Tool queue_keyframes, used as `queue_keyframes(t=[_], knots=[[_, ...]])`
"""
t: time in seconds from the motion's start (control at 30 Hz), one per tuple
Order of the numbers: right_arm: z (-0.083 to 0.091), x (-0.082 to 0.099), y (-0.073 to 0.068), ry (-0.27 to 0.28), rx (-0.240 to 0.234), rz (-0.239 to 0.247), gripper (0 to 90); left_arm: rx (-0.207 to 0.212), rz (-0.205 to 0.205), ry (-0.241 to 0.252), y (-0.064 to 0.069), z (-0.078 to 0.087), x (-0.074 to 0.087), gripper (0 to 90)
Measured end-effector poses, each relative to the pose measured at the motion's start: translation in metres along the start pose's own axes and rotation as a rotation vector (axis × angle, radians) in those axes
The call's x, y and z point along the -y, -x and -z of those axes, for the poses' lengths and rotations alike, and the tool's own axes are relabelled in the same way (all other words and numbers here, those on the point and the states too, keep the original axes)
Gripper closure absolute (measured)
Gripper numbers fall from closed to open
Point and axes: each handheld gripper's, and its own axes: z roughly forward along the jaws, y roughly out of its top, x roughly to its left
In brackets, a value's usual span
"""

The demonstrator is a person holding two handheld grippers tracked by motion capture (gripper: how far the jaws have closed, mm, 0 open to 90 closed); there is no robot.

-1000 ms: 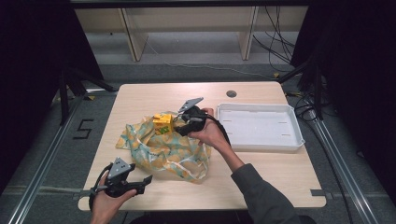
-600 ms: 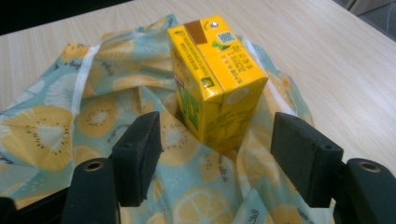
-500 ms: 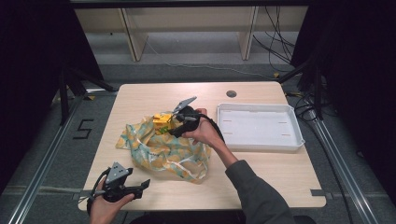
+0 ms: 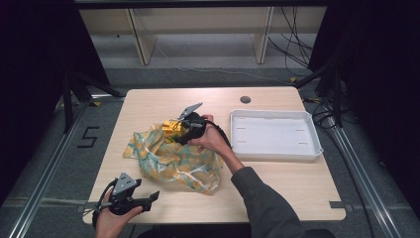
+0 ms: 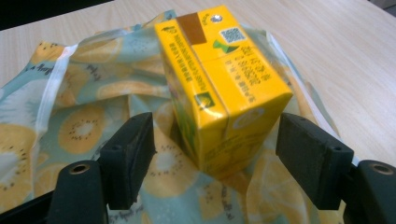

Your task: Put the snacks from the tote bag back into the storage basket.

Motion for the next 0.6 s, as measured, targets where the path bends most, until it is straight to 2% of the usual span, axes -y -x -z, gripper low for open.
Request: queue_keyframes(t=[0.07, 0.1, 0.13, 0.17, 0.2, 0.27, 0.33, 0.37, 0.43, 0.47, 0.6], knots=[[-0.002, -0.003, 0.001, 0.017, -0.005, 0.009, 29.0, 0.002, 0.009, 0.010, 0.000, -0.001, 0.000, 18.9], [-0.002, -0.004, 0.001, 0.016, -0.008, 0.012, 29.0, 0.005, 0.030, 0.028, 0.002, -0.002, 0.000, 18.9], [-0.002, -0.005, 0.001, 0.015, -0.009, 0.009, 29.0, -0.002, 0.009, 0.008, 0.000, -0.001, 0.000, 18.9], [-0.002, -0.007, 0.002, 0.015, -0.016, 0.019, 29.3, -0.005, 0.012, 0.011, 0.000, -0.001, 0.000, 18.9], [-0.003, -0.008, 0.002, 0.017, -0.015, 0.021, 29.4, 0.001, -0.006, -0.006, -0.001, 0.000, 0.000, 19.0], [-0.004, -0.009, 0.002, 0.014, -0.026, 0.023, 31.0, -0.006, -0.004, 0.006, -0.001, -0.001, 0.000, 19.1], [-0.005, -0.011, 0.004, 0.004, -0.020, 0.030, 31.5, 0.000, -0.003, -0.010, -0.002, -0.001, 0.001, 19.1], [-0.007, -0.012, 0.004, 0.016, -0.035, 0.036, 32.1, 0.000, 0.023, 0.012, 0.000, -0.003, 0.001, 19.1], [-0.008, -0.014, 0.003, 0.010, -0.035, 0.049, 32.6, 0.000, 0.025, 0.017, -0.001, -0.003, 0.001, 19.2], [-0.009, -0.015, 0.003, 0.014, -0.034, 0.055, 33.1, 0.000, 0.001, -0.001, -0.002, -0.002, 0.001, 19.1], [-0.012, -0.019, 0.001, 0.008, -0.031, 0.067, 35.8, -0.001, 0.025, 0.013, 0.000, -0.003, 0.001, 19.2]])
